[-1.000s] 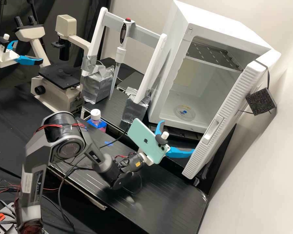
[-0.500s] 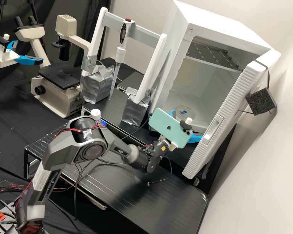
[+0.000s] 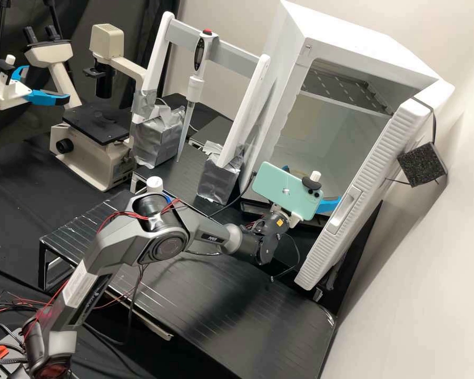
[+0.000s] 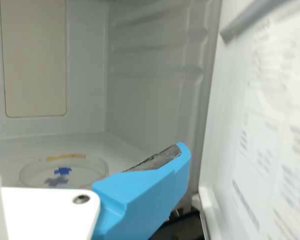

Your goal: Move the petri dish to the microscope

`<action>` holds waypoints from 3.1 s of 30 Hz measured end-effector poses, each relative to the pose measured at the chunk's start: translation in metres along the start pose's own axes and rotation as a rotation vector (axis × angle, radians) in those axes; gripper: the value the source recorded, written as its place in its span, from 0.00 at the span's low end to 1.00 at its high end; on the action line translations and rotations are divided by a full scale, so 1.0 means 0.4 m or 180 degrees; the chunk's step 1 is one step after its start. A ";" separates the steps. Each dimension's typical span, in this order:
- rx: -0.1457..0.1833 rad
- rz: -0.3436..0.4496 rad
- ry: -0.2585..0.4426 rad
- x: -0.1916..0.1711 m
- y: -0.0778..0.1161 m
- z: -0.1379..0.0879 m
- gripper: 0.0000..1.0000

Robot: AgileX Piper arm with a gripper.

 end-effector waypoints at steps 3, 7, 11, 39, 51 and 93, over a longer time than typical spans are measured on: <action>-0.0018 -0.0005 0.0033 0.012 -0.001 -0.016 1.00; -0.0096 -0.0065 0.0105 0.031 -0.008 -0.044 1.00; -0.0161 -0.0129 0.0178 0.047 -0.019 -0.065 1.00; -0.0169 -0.0415 -0.0149 0.108 -0.110 0.002 1.00; -0.0259 -0.0426 -0.0180 0.117 -0.101 -0.002 0.00; -0.0370 -0.0445 -0.0206 0.128 -0.093 -0.002 0.00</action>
